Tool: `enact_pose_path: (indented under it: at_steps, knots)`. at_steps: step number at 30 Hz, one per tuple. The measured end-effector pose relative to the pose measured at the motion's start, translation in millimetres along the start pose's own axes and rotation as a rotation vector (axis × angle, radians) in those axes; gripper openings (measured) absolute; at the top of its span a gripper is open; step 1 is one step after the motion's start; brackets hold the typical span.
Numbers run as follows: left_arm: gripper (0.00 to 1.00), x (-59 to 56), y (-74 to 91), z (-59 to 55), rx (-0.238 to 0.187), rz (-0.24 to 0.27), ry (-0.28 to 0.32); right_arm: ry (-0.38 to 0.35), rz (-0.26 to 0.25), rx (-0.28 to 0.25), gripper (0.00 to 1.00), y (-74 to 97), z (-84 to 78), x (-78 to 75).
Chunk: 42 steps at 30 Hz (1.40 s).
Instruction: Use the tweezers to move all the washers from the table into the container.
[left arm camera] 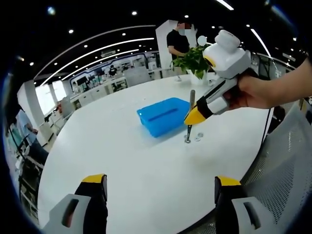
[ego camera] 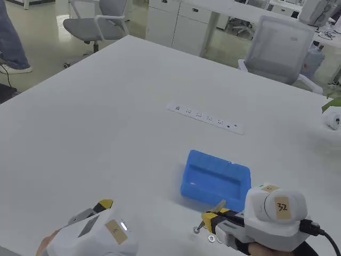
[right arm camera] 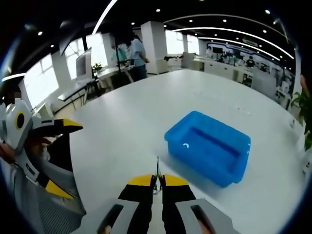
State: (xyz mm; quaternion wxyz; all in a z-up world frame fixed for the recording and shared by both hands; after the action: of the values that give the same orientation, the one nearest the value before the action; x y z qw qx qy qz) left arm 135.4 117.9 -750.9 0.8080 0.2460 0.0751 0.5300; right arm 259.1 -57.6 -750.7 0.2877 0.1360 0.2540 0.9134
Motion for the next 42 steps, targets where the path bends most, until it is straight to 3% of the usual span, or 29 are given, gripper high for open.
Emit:
enact_pose_path:
  at_steps: [7,23,42]
  knots:
    - [0.95,0.1,0.7,1.5,-0.018,-0.002,0.012,0.013,0.001,-0.043,0.02,8.1,18.1,-1.4]
    - [0.93,-0.8,0.4,0.8,-0.011,-0.007,0.01,0.069,0.002,-0.131,0.02,13.1,61.9,-8.4]
    - [0.92,-1.4,-1.0,-1.0,0.008,-0.018,0.016,0.095,-0.025,-0.169,0.02,-10.0,86.6,-32.4]
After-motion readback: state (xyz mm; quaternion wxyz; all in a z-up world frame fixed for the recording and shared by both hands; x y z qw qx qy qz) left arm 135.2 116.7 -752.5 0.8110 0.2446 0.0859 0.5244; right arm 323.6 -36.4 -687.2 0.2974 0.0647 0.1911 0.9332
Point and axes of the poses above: the centre of the closed fingertips' face, and the gripper's own axes: y roughly backward along the fingers, x roughly to its left, z roughly out of its top, the point moved 9 cm from there along y, roughly backward along the fingers, and after that the axes turned 8 degrees about -x, right-handed, at the moved point
